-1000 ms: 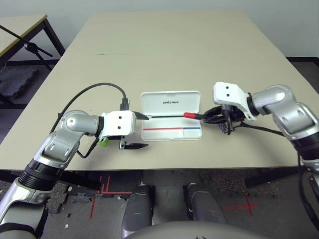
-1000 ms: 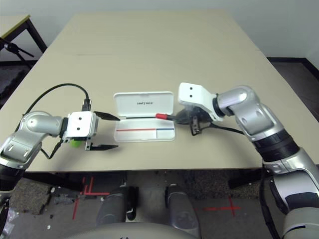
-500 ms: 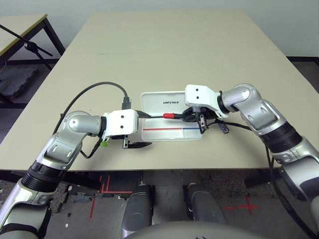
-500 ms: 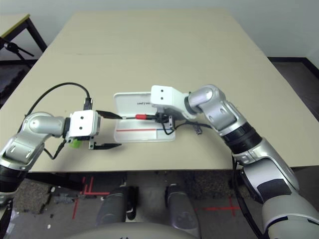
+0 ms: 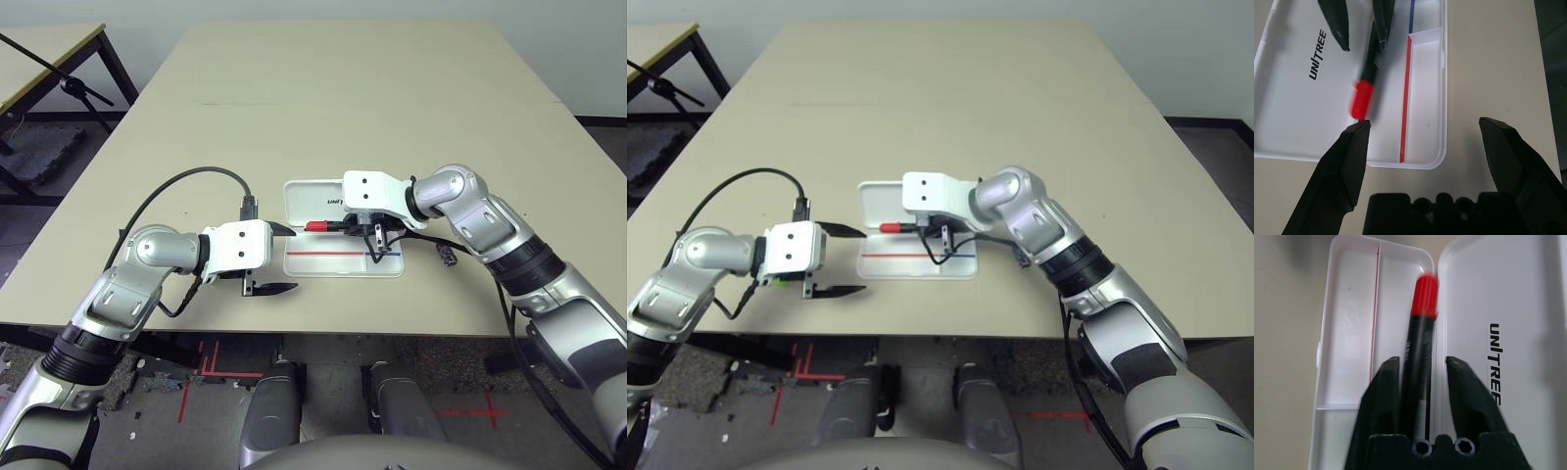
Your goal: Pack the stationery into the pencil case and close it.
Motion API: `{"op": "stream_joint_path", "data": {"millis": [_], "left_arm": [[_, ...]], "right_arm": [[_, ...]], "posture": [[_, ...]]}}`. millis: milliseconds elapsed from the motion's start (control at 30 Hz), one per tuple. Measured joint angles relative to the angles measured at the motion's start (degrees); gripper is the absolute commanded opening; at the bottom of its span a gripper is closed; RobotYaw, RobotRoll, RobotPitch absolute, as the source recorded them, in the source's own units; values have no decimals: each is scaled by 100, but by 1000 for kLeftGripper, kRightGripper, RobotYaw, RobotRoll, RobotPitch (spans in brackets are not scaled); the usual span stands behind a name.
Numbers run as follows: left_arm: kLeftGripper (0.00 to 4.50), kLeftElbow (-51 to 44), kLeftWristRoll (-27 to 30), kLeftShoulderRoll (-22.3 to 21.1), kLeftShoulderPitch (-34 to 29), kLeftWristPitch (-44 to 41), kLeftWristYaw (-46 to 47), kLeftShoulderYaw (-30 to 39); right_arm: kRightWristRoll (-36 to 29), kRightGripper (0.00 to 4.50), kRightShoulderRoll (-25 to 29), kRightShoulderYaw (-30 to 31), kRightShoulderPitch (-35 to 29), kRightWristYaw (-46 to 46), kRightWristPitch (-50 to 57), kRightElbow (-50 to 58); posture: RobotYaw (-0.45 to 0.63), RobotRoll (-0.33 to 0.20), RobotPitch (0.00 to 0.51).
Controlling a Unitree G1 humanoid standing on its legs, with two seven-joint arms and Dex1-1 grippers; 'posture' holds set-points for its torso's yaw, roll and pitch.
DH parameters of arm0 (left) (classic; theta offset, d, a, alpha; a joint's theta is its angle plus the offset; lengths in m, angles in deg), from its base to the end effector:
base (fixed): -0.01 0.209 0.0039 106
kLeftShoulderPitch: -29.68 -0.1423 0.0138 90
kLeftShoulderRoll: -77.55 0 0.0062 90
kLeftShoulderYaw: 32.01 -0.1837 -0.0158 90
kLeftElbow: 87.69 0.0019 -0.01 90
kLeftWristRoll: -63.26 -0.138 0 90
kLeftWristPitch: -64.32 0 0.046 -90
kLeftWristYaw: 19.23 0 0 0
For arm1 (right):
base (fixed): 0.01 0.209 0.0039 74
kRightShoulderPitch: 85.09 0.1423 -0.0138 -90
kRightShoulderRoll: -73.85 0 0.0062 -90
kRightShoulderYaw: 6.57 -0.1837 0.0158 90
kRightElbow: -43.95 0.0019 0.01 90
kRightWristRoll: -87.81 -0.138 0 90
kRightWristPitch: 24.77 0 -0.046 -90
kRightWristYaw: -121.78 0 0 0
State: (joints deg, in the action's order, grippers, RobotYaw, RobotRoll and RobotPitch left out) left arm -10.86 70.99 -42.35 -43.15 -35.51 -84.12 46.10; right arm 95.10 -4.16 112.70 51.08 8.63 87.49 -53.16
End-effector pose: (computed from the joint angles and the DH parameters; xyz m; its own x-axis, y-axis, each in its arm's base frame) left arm 0.2394 0.2135 0.1622 0.2971 -0.7985 -0.5235 0.9063 0.0632 0.4179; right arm 0.3081 -0.1203 0.1837 0.2535 0.6977 -0.6701 -0.9188 -0.0431 -0.3925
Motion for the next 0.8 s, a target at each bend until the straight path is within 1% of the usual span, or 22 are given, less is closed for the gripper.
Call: {"op": "stream_joint_path", "data": {"millis": [67,167,233,333,400,467,600,700,800], "left_arm": [[4500,1,-2,0,0,1,0,0],[4500,6,-5,0,0,5,0,0],[4500,13,-7,-1,0,9,0,0],[4500,20,-13,-6,-1,15,0,1],[4500,22,-21,-22,-12,-1,4,2],[4500,22,-26,-32,-35,-40,20,10],[4500,35,-53,-60,-160,-107,102,51],[4500,54,-62,-82,-197,-123,122,80],[4500,70,-62,-111,-213,-182,179,157]], "right_arm": [[0,3404,1,0,-34,8,-12,2],[-15,4456,31,-14,-44,70,-16,10],[-77,4483,85,-62,-48,138,-14,29],[-334,4483,343,-274,-97,364,20,176],[-556,4483,613,-477,-189,568,142,341],[-785,4483,997,-672,-341,797,295,492],[-1334,4483,1756,-1276,-748,1219,629,667],[-1881,4483,2283,-1739,-1111,1590,834,1001],[-2280,4483,2594,-2022,-1425,1805,972,1302]], "posture": [[69,0,85],[67,0,85],[66,0,86],[65,0,87],[65,0,88],[64,0,89],[52,0,90],[43,0,89],[37,0,91]]}}
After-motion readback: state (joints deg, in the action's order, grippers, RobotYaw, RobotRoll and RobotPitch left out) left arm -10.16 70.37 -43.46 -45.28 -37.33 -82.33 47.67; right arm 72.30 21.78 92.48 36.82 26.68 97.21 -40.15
